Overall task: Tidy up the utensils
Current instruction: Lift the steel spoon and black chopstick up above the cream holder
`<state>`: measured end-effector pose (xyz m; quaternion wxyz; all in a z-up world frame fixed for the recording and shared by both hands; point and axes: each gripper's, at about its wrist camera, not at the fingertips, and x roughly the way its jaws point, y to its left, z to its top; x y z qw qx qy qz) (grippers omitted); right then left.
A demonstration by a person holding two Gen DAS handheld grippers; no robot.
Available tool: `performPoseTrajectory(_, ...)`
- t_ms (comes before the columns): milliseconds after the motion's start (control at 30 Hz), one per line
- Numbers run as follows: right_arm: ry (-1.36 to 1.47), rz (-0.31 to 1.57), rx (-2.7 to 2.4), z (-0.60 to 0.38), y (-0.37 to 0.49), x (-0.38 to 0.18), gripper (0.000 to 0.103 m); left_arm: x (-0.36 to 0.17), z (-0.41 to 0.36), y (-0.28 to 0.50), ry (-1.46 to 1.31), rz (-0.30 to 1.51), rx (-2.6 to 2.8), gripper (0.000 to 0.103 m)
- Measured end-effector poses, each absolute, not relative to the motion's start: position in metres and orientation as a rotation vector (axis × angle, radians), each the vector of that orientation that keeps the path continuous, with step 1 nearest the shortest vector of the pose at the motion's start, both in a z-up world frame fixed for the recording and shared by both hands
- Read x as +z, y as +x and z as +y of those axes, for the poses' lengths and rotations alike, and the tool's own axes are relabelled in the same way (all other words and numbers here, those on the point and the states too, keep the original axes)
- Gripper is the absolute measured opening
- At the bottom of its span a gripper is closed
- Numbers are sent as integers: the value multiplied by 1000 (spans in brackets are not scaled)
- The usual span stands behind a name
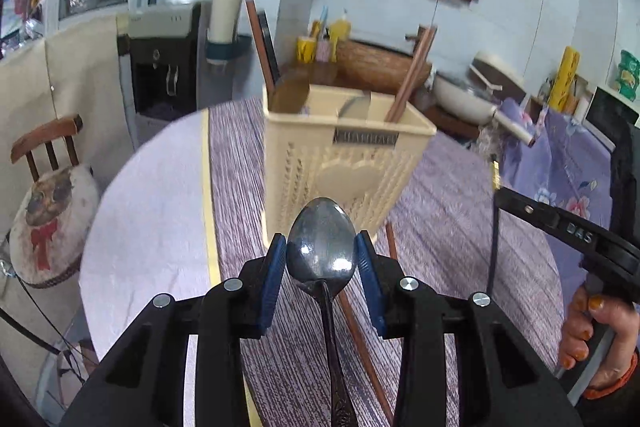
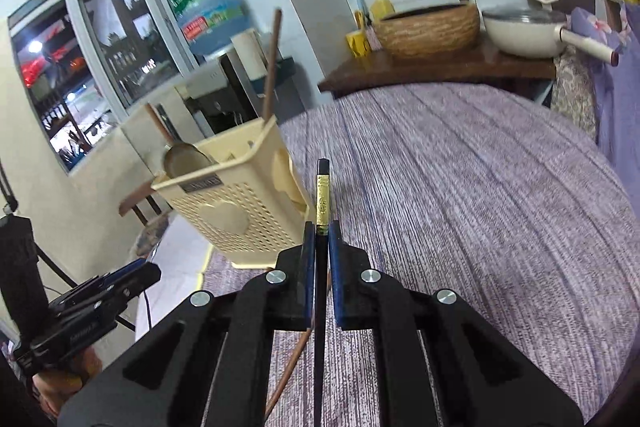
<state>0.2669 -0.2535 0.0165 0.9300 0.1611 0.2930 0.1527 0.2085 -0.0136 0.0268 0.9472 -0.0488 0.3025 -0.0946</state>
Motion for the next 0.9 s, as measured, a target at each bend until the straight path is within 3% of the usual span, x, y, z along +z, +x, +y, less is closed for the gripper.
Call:
performPoseTrajectory(633, 303, 432, 364, -259, 229, 73, 8, 50, -14, 215, -168, 531, -233, 36)
performPoseTrajectory(900, 248, 399, 416, -248, 239, 112, 8, 89, -11, 232, -169, 447, -224, 36)
